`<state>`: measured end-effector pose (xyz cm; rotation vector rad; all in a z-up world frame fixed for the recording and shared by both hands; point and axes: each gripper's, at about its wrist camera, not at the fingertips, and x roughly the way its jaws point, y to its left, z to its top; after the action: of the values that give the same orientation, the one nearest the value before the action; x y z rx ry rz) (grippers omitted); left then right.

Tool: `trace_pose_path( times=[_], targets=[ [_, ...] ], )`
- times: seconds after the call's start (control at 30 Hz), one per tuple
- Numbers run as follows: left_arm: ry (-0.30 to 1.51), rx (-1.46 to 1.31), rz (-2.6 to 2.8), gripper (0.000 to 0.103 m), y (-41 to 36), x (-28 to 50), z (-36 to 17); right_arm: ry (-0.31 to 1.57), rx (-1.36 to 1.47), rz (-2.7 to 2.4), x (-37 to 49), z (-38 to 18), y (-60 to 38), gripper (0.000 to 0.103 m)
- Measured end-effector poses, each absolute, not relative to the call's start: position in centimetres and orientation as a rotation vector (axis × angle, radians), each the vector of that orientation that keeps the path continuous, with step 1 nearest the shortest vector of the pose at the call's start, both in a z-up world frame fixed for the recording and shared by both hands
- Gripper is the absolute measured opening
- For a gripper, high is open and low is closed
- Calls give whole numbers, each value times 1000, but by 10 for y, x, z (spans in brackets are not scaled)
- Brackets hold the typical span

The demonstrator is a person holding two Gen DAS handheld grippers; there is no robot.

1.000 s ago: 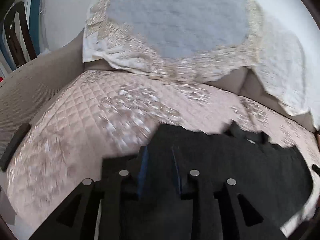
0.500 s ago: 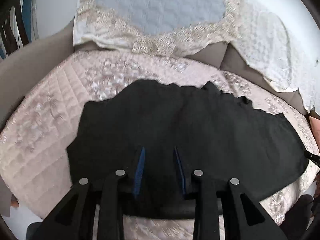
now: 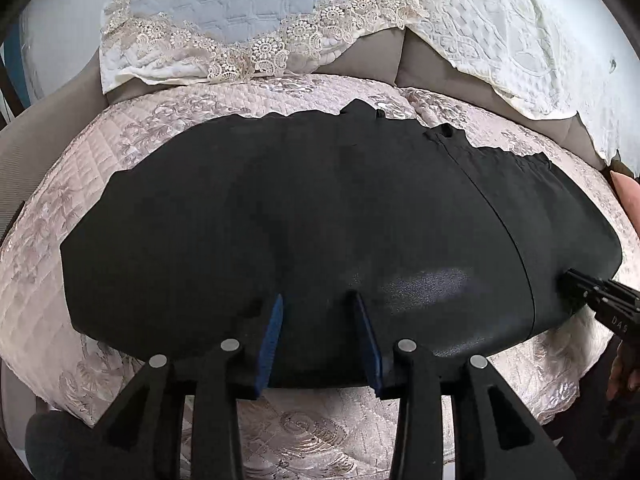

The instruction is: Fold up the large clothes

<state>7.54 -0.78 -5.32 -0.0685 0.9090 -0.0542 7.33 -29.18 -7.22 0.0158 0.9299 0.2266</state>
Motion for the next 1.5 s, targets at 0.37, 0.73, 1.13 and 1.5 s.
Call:
trace_pose_path(
  times=[0.37, 0.73, 1.13, 1.5],
  targets=[
    [857, -79, 19, 42, 10, 80, -33, 870, 30, 303, 76, -44, -260, 21],
    [867, -131, 62, 43, 44, 88, -36, 922, 26, 305, 107, -57, -249, 22],
    [854, -97, 117, 44, 68, 116, -61, 905, 162, 19, 103, -54, -378, 22],
    [851, -125, 123, 45, 70, 111, -63, 914, 273, -136, 78, -73, -432, 0]
  ],
)
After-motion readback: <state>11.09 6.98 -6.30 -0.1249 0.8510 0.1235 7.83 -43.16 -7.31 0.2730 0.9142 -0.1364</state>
